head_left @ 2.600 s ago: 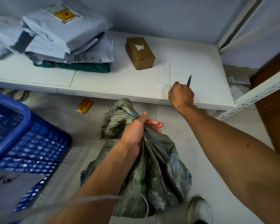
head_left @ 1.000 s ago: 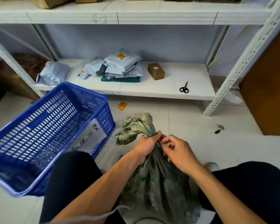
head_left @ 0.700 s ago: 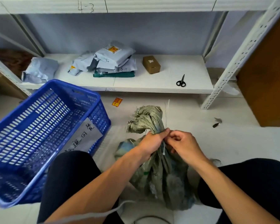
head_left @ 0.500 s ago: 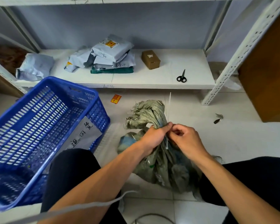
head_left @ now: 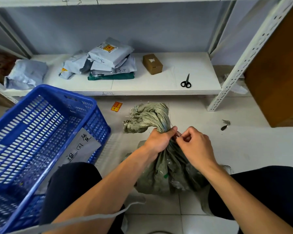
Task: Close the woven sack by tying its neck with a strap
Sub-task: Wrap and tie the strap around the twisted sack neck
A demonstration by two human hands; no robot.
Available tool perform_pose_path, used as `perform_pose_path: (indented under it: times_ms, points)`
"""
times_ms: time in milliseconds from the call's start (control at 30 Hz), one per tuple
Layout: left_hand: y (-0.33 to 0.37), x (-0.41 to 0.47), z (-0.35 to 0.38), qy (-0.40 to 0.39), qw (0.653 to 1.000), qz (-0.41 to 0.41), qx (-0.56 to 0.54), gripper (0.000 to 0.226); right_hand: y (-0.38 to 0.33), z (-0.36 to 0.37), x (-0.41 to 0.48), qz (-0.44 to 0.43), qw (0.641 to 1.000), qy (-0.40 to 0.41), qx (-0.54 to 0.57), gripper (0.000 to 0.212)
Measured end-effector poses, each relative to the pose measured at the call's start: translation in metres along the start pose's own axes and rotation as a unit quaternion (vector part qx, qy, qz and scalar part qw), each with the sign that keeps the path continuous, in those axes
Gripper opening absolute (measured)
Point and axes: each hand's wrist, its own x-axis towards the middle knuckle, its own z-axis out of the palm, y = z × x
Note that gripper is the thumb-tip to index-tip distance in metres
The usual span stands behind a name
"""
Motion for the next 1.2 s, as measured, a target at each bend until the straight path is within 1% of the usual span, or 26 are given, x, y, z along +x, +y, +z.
perform_pose_path:
  times_ms: [67, 133, 200, 267, 300, 367, 433, 533, 600, 667, 733, 800, 867, 900, 1000, 1100, 1200]
  points:
    - [0.002, -0.001, 0.0, 0.003, 1.0, -0.005, 0.004, 0.027, -0.001, 0.003, 0.0, -0.016, 1.0, 0.001, -0.012, 0.018]
    - [0.003, -0.003, -0.003, 0.004, 1.0, -0.008, -0.002, 0.026, -0.003, 0.004, -0.001, -0.026, 1.0, -0.014, 0.006, 0.018]
    - [0.004, -0.003, -0.007, 0.001, 1.0, -0.012, -0.011, 0.024, -0.005, 0.003, -0.001, -0.017, 0.996, -0.035, 0.08, 0.022]
    - [0.008, -0.005, -0.013, -0.002, 1.0, -0.008, -0.01, 0.023, -0.009, -0.002, 0.0, 0.018, 0.985, -0.055, 0.162, 0.027]
    - [0.009, -0.006, -0.014, -0.002, 1.0, -0.005, -0.006, 0.026, -0.01, -0.005, 0.0, 0.037, 0.978, -0.068, 0.193, 0.028]
    - [0.011, -0.006, -0.017, 0.005, 1.0, 0.0, 0.001, 0.033, -0.011, -0.009, 0.001, 0.057, 0.969, -0.097, 0.222, 0.028]
    - [0.014, -0.008, -0.02, 0.012, 1.0, 0.0, -0.016, 0.032, -0.011, -0.011, 0.0, 0.054, 0.964, -0.117, 0.234, 0.028]
    - [0.016, -0.012, -0.018, 0.006, 0.999, -0.001, -0.038, 0.024, -0.013, -0.008, -0.004, 0.028, 0.966, -0.122, 0.226, 0.024]
    - [0.016, -0.014, -0.015, 0.018, 0.999, 0.003, -0.033, 0.023, -0.012, -0.004, -0.006, 0.001, 0.976, -0.117, 0.181, 0.021]
    - [0.015, -0.016, -0.014, 0.027, 0.999, 0.002, -0.02, 0.029, -0.01, 0.0, -0.006, -0.022, 0.985, -0.106, 0.137, 0.013]
    - [0.015, -0.017, -0.013, 0.032, 0.999, 0.002, -0.016, 0.037, -0.007, -0.001, -0.006, -0.031, 0.988, -0.095, 0.118, 0.002]
    - [0.017, -0.017, -0.014, 0.043, 0.999, 0.008, -0.009, 0.039, -0.006, -0.002, -0.005, -0.041, 0.99, -0.085, 0.107, 0.01]
    - [0.018, -0.017, -0.015, 0.059, 0.998, 0.011, -0.002, 0.049, -0.007, -0.003, -0.004, -0.044, 0.991, -0.082, 0.101, 0.016]
    - [0.019, -0.018, -0.015, 0.066, 0.998, 0.008, -0.004, 0.051, -0.007, -0.004, -0.004, -0.042, 0.99, -0.085, 0.102, 0.019]
    - [0.021, -0.016, -0.017, 0.072, 0.997, 0.003, -0.023, 0.031, -0.008, -0.005, -0.004, -0.011, 0.984, -0.107, 0.143, 0.022]
    - [0.02, -0.016, -0.017, 0.073, 0.997, -0.002, -0.011, 0.028, -0.006, -0.004, -0.001, 0.017, 0.976, -0.1, 0.191, 0.015]
    - [0.019, -0.017, -0.014, 0.071, 0.997, 0.004, 0.006, 0.028, -0.003, -0.003, 0.002, 0.003, 0.983, -0.059, 0.174, 0.006]
